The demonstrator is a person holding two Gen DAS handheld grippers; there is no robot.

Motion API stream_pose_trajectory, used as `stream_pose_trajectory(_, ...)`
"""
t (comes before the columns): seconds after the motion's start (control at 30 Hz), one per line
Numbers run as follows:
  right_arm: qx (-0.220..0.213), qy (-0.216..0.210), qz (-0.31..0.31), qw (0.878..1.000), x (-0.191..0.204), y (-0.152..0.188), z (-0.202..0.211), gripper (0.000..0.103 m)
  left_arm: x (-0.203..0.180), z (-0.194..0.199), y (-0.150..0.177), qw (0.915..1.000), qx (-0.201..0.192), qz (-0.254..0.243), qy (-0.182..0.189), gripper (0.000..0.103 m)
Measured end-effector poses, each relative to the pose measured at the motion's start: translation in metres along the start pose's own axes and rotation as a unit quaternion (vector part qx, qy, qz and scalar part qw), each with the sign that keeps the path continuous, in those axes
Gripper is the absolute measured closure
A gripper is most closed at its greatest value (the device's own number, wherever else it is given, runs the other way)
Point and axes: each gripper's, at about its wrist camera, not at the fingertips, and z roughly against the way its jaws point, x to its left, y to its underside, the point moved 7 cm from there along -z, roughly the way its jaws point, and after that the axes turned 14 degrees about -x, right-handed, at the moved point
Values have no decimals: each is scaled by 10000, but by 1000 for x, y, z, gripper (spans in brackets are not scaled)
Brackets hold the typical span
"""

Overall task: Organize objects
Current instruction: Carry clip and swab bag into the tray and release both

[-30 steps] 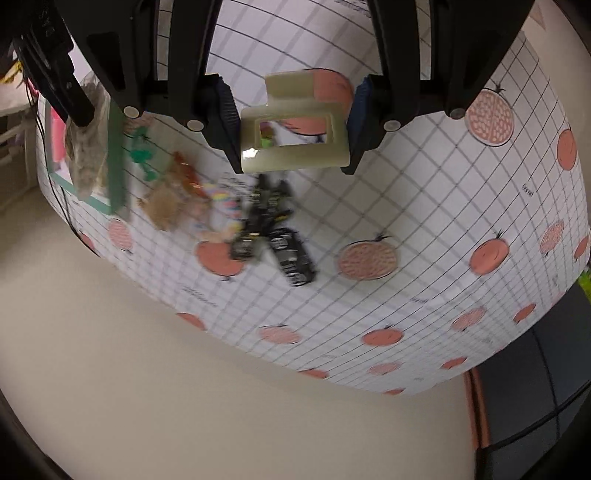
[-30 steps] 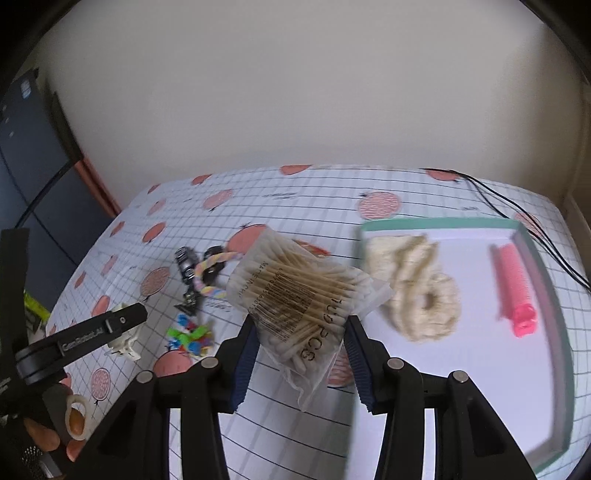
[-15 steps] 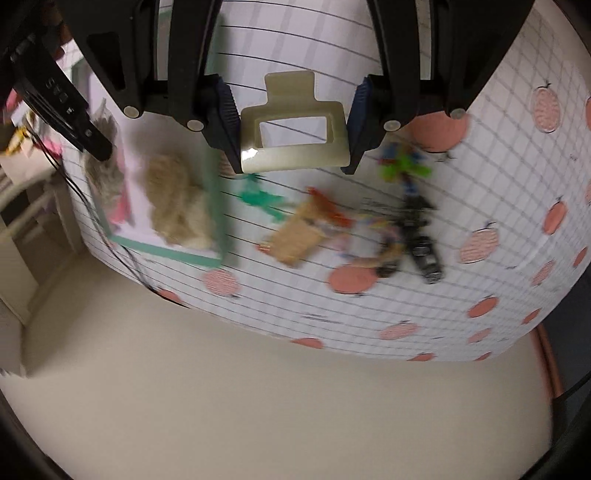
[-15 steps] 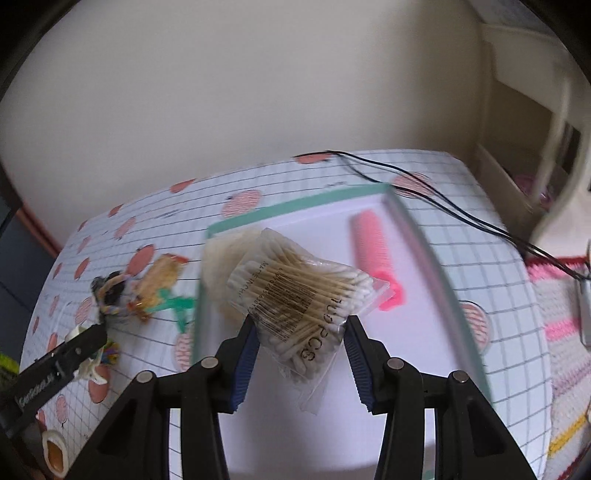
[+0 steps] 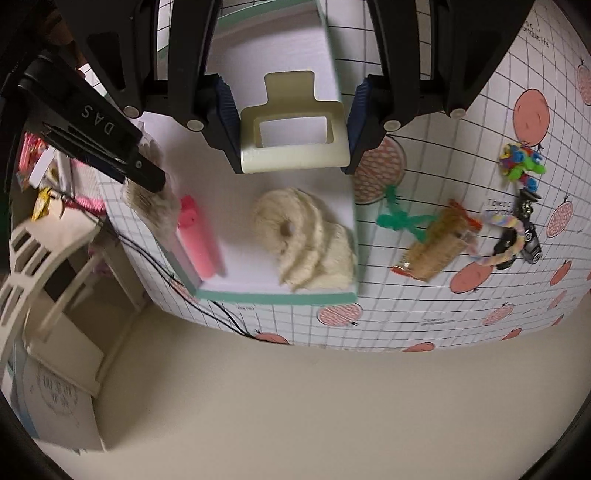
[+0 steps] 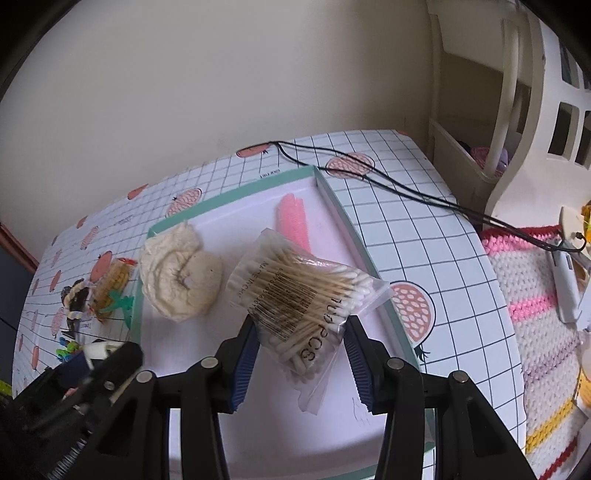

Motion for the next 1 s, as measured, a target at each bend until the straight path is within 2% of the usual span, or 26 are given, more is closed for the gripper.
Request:
stream_pose_trajectory(0.13,112,35,175,9998,5,6,-3,54,-6,-10,8,9998,114,-177,-42,50)
stream_pose_trajectory(0.43,458,63,228,9987,9,22,-14,53,2,-27,21,9991,393,-78,-99,50)
stream_pose_trajectory(1.0,400,30,125,9991,8,21,-14,51,-3,-28,26,9989,449,12,99,49)
